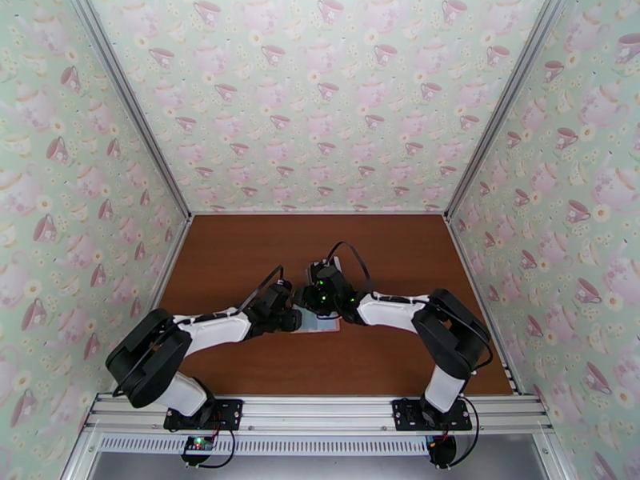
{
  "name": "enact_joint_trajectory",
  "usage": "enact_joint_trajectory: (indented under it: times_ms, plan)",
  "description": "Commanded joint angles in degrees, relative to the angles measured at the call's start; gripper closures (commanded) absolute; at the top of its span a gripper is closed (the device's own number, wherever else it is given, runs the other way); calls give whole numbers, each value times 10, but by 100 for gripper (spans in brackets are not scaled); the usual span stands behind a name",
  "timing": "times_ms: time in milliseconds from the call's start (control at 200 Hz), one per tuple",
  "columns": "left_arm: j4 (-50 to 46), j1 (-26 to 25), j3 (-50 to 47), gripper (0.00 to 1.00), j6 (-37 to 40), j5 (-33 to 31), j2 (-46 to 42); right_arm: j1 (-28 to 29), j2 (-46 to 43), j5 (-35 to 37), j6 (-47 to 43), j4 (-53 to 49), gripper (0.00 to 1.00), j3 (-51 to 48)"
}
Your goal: Put the credit cards into the card holder
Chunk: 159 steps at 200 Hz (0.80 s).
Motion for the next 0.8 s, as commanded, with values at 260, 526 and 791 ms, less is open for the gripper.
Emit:
enact_joint_trajectory:
  times_ms: [260, 526, 791]
  plan:
    - [-69, 2, 9, 54, 0, -8, 73, -13, -1, -14, -10, 7, 52, -28]
    - [-80, 3, 21, 54, 4, -9, 79, -9, 29, -24, -1, 40, 52, -36]
    - [-87, 8, 24, 53, 5, -9, 74, -4, 61, -30, 8, 61, 52, -31]
